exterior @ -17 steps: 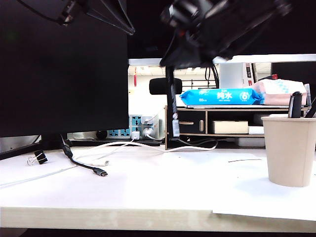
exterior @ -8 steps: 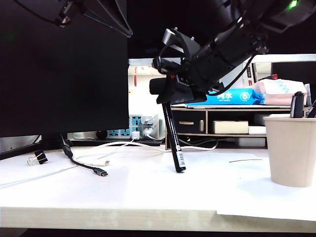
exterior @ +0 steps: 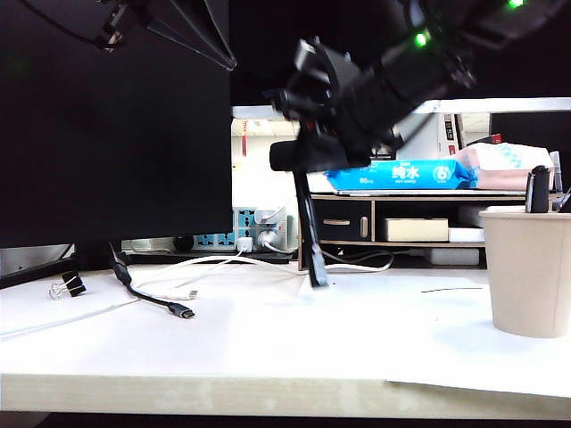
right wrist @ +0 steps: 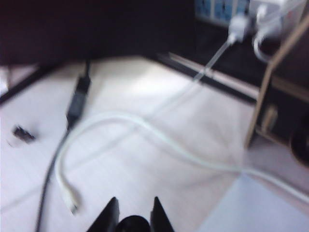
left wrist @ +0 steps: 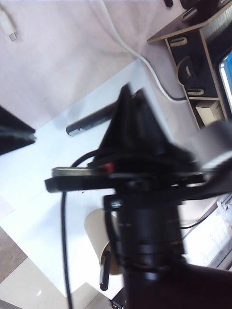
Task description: Pick up the marker from the paper cup and put it on the table.
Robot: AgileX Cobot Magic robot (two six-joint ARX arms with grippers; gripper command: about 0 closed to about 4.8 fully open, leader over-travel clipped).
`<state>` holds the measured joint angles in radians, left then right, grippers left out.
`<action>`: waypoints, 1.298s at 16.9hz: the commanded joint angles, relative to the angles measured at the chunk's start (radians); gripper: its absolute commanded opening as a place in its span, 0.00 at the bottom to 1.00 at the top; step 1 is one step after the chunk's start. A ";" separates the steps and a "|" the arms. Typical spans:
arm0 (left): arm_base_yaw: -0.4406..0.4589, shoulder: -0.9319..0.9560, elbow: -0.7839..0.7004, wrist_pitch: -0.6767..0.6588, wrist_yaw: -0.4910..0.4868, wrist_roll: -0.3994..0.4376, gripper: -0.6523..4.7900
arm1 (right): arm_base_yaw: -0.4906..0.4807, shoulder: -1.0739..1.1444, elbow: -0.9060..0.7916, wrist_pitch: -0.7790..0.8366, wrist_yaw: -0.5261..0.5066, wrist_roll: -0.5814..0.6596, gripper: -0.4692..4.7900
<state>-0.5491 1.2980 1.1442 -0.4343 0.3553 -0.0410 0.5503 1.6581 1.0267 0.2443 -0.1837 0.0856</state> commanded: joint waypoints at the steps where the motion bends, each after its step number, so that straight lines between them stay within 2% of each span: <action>1: -0.002 -0.006 0.002 0.002 0.000 0.005 0.11 | 0.000 -0.005 0.078 -0.105 -0.074 0.023 0.19; 4: -0.002 -0.006 0.002 0.002 0.000 0.008 0.11 | -0.018 -0.005 0.108 -0.166 -0.187 0.113 0.19; 10: -0.003 -0.006 0.002 0.002 0.018 0.007 0.11 | -0.129 0.009 0.108 -0.167 -0.294 0.259 0.19; 12: -0.003 -0.006 0.002 0.002 0.052 0.007 0.11 | -0.166 0.032 0.108 -0.153 -0.356 0.312 0.19; 16: -0.003 -0.006 0.002 0.002 0.053 0.006 0.11 | -0.209 0.143 0.110 -0.108 -0.512 0.423 0.19; 22: -0.003 -0.006 0.002 0.000 0.053 0.004 0.11 | -0.228 0.220 0.127 -0.020 -0.467 0.462 0.20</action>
<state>-0.5499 1.2961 1.1442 -0.4389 0.4007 -0.0383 0.3252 1.8763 1.1488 0.2043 -0.6533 0.5400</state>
